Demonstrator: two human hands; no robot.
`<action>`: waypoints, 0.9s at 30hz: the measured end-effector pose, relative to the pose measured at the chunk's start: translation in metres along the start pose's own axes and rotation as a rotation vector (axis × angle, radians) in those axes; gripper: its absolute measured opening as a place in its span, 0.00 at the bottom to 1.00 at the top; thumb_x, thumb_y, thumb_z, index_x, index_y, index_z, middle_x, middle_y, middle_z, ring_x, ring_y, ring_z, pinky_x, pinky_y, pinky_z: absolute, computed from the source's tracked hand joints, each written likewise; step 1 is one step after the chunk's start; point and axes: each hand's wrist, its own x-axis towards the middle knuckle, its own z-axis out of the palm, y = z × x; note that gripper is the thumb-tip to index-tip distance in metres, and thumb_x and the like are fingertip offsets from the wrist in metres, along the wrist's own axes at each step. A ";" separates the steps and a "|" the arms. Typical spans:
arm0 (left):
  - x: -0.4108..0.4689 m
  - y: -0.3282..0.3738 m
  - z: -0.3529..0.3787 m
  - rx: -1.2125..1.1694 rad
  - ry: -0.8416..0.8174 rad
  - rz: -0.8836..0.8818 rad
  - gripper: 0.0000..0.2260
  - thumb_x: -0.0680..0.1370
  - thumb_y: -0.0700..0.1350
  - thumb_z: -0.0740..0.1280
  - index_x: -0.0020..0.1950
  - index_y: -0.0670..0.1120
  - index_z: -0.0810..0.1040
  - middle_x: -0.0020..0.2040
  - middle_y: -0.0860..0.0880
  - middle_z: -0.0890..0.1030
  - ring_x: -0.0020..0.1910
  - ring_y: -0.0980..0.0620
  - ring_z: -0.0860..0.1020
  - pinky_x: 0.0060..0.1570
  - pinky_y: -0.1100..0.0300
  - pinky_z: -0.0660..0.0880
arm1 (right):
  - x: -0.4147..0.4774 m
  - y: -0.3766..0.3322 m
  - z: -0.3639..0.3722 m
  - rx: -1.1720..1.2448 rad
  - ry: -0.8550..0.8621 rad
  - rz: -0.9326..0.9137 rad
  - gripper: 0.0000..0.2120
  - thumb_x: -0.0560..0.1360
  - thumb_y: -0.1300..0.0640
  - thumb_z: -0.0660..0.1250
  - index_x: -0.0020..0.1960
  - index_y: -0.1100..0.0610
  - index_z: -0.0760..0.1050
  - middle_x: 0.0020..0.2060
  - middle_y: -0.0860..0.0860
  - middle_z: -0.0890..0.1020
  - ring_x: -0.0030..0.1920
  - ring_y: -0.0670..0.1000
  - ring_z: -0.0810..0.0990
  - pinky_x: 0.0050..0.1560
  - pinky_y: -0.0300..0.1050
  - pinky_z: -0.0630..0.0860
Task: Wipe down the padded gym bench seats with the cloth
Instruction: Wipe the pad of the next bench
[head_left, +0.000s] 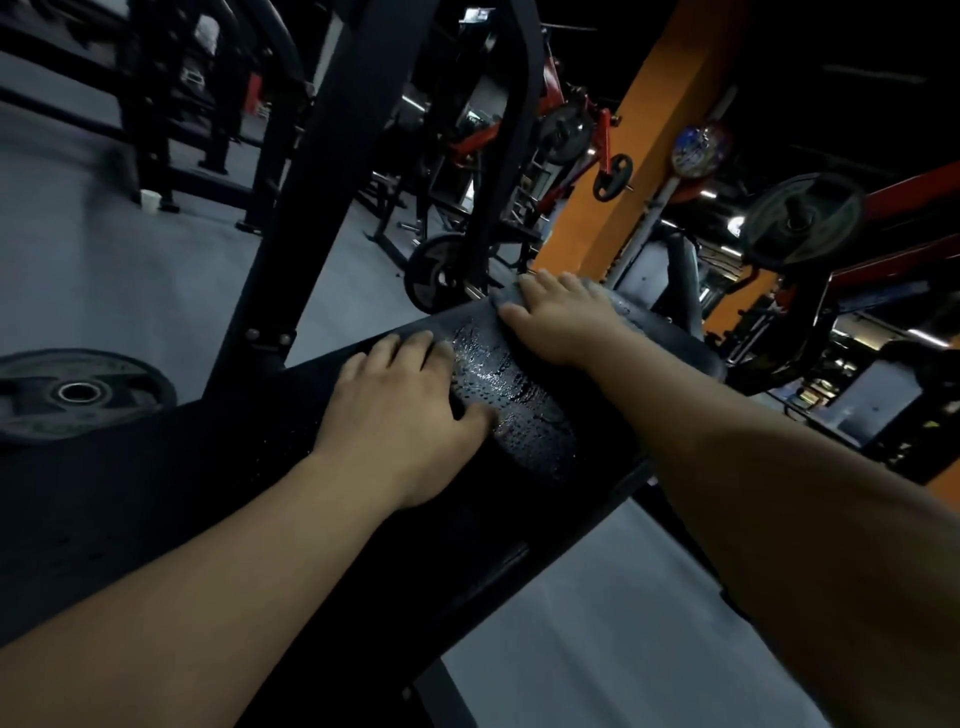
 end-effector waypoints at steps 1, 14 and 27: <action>0.001 -0.001 0.001 -0.002 -0.002 -0.009 0.42 0.70 0.67 0.38 0.80 0.49 0.56 0.81 0.49 0.56 0.79 0.47 0.53 0.77 0.45 0.54 | -0.008 -0.009 0.004 0.004 -0.009 -0.076 0.30 0.83 0.38 0.45 0.82 0.48 0.49 0.81 0.50 0.50 0.81 0.53 0.47 0.77 0.57 0.45; -0.002 0.001 0.000 -0.030 -0.024 -0.035 0.32 0.79 0.62 0.48 0.80 0.49 0.57 0.81 0.50 0.55 0.80 0.50 0.52 0.78 0.49 0.49 | -0.080 0.002 0.010 0.059 -0.023 -0.296 0.29 0.84 0.38 0.46 0.82 0.45 0.46 0.81 0.45 0.48 0.80 0.49 0.45 0.77 0.51 0.43; -0.067 0.014 -0.014 -0.099 -0.047 -0.017 0.28 0.82 0.60 0.53 0.80 0.51 0.58 0.81 0.52 0.55 0.79 0.52 0.51 0.77 0.54 0.50 | -0.120 0.023 0.006 0.140 0.044 -0.367 0.28 0.83 0.39 0.51 0.81 0.43 0.51 0.80 0.45 0.57 0.79 0.50 0.54 0.77 0.51 0.52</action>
